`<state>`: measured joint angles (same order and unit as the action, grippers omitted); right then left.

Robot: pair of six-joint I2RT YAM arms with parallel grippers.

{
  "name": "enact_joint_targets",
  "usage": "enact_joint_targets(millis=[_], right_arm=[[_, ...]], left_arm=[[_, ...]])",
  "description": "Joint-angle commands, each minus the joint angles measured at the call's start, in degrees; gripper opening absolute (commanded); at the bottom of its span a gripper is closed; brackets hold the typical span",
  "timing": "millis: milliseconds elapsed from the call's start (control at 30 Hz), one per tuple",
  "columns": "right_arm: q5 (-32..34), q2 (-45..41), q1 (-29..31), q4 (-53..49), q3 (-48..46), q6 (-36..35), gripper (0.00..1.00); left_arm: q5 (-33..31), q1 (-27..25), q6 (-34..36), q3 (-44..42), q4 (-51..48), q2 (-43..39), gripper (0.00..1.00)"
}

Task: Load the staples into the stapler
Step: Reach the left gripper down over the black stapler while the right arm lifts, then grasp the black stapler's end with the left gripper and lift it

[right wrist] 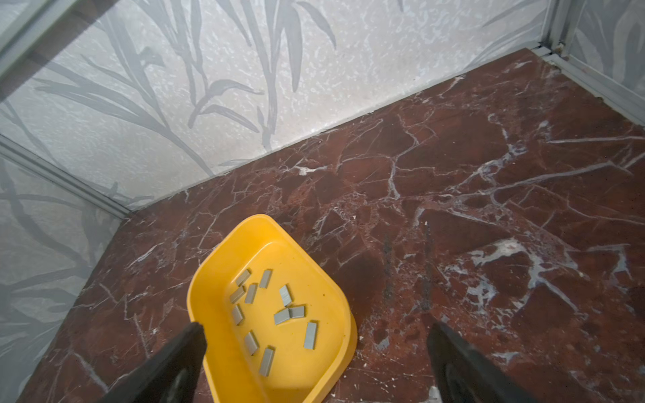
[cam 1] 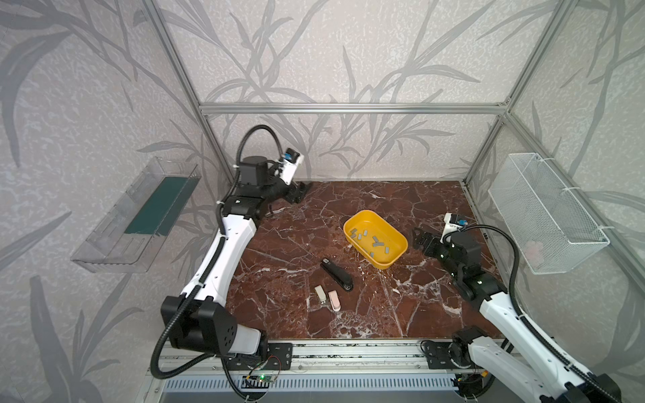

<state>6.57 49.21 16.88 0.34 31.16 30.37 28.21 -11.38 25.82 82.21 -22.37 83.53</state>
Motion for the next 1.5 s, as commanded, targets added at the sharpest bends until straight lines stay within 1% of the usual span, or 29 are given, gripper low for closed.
enact_joint_targets(millis=[0,67,100,133,167,333,433,500,600,700,800,833,967,1200,1367,1467], right_arm=[[4.0,0.1,0.3,4.5,-1.8,-0.4,1.00],[4.4,-0.4,0.3,4.9,-2.5,-0.5,1.00],[4.7,-0.7,0.3,4.9,-2.7,-0.7,1.00],[5.2,-1.1,0.3,5.0,-3.1,-0.7,1.00],[5.6,-1.6,0.3,5.3,-3.6,-0.7,1.00],[6.0,-3.2,0.3,8.3,-6.1,-0.9,1.00],[6.5,-3.2,0.3,8.8,-6.7,-0.8,1.00],[5.8,-4.1,0.3,6.8,-6.4,-0.5,1.00],[1.9,-8.4,0.3,2.0,-7.2,1.9,1.00],[1.6,-13.6,0.3,0.3,-8.3,1.6,1.00],[2.6,-16.0,0.3,5.2,-11.7,2.0,0.99],[2.9,-15.9,0.3,6.1,-12.4,3.1,0.99],[0.7,-14.1,0.3,3.9,-10.3,1.2,0.99],[1.4,-13.8,0.3,4.1,-10.6,0.6,0.99],[1.4,-13.0,0.3,4.1,-10.5,0.6,0.99],[0.9,-12.2,0.3,4.1,-10.3,0.7,0.99]], left_arm=[[-9.4,-10.3,29.5,-3.5,-17.3,1.8,0.73],[-14.8,-16.6,36.1,-6.2,-19.8,3.2,0.70],[-15.8,-18.5,37.0,-6.9,-20.7,3.6,0.67],[-15.4,-20.2,37.1,-7.9,-21.0,3.8,0.65],[-13.9,-21.5,40.0,-8.9,-21.7,3.6,0.65],[-9.7,-25.2,46.0,-17.1,-18.3,0.6,0.65],[-10.6,-27.1,47.8,-17.9,-18.5,1.6,0.65],[-11.6,-28.3,48.0,-17.6,-18.4,2.7,0.65],[-12.2,-30.5,48.1,-18.0,-18.0,3.5,0.66],[-11.3,-31.7,48.2,-18.2,-17.4,3.7,0.66],[-11.0,-32.5,48.4,-18.6,-17.3,5.3,0.66],[-11.8,-32.8,48.9,-18.8,-17.2,6.1,0.66],[-15.0,-34.3,49.8,-18.6,-17.3,9.9,0.65],[-14.4,-35.0,50.1,-18.4,-17.1,11.3,0.64],[-15.6,-35.6,50.1,-18.2,-16.5,12.8,0.65],[-16.2,-36.0,50.5,-17.9,-17.6,13.7,0.63]])
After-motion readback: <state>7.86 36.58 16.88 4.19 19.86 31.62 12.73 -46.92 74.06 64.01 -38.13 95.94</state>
